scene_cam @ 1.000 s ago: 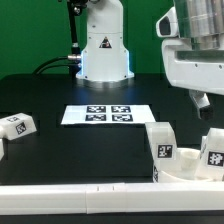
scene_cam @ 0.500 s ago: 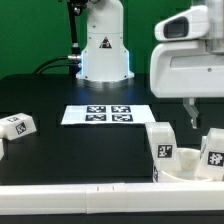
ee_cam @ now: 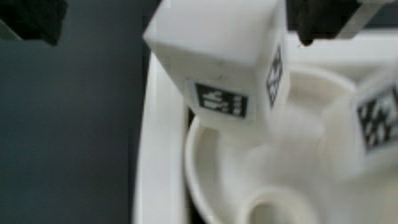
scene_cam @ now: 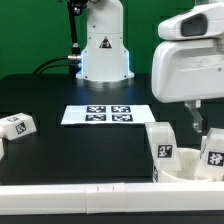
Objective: Assemble stool
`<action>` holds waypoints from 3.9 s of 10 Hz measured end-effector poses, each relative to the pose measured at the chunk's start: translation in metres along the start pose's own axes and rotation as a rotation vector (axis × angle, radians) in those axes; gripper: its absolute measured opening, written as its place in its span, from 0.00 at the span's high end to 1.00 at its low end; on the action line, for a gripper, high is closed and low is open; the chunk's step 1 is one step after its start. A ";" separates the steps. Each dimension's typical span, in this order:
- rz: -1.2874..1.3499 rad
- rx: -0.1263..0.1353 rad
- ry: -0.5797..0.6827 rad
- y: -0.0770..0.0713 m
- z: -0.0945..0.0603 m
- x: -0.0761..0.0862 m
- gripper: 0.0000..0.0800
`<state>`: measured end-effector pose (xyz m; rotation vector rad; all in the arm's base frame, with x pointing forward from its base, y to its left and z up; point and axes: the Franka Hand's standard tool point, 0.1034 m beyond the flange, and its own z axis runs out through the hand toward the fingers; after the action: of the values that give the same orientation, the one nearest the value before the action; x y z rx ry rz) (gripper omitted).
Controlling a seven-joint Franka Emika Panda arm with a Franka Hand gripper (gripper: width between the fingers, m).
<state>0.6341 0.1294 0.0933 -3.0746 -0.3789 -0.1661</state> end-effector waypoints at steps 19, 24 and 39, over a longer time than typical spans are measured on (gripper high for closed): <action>-0.182 -0.098 -0.027 0.034 0.031 0.007 0.59; 0.470 -0.081 -0.002 0.047 0.032 0.003 0.59; 1.487 -0.070 0.019 0.084 0.019 -0.018 0.33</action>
Offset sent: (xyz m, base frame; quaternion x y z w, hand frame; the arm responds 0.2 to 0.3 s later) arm 0.0000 0.0000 0.0000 0.0000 0.0000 -0.1938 0.9810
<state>0.6394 0.0445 0.0702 -2.5181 1.8070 -0.1195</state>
